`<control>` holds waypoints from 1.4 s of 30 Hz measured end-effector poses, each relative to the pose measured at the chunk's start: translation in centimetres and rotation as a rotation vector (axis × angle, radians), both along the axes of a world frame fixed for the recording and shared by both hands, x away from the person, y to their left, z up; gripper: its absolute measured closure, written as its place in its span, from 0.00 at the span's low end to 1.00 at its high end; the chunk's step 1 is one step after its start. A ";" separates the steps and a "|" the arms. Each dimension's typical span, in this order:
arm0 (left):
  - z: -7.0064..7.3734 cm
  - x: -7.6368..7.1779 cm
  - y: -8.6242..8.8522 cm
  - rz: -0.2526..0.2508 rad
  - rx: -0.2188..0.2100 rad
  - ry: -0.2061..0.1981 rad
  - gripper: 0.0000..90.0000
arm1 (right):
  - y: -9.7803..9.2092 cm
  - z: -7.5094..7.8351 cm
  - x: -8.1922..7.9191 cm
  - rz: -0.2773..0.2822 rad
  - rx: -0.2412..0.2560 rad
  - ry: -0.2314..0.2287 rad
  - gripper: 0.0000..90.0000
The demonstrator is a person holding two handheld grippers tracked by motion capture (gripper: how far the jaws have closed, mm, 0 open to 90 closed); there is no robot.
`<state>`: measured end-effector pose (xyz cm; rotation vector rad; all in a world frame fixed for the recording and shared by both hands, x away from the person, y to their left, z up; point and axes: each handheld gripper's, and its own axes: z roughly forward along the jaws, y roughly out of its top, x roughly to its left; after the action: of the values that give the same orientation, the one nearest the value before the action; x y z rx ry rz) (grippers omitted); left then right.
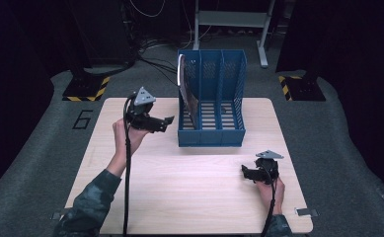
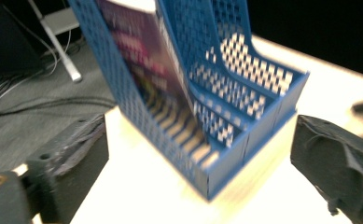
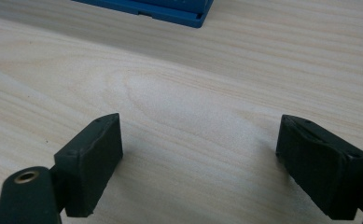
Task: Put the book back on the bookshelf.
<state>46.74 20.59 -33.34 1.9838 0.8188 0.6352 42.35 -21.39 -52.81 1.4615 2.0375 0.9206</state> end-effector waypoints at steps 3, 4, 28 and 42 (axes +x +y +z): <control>-1.5 -1.3 0.8 -0.002 0.019 0.008 0.02 | 0.0 0.0 0.0 0.001 0.000 0.000 0.16; -2.0 -1.7 1.0 0.001 0.017 0.008 0.01 | 0.0 0.0 0.0 0.000 0.000 0.000 0.16; -16.7 -8.2 6.9 0.128 0.100 0.194 0.00 | 0.0 0.0 0.0 -0.003 0.001 0.001 0.16; -19.7 -8.2 8.7 0.181 0.066 0.271 0.00 | 0.0 0.0 0.0 -0.007 0.002 0.001 0.15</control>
<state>38.55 29.27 -53.07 2.0994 1.1654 0.5065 42.35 -21.36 -52.81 1.4694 2.0314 0.9195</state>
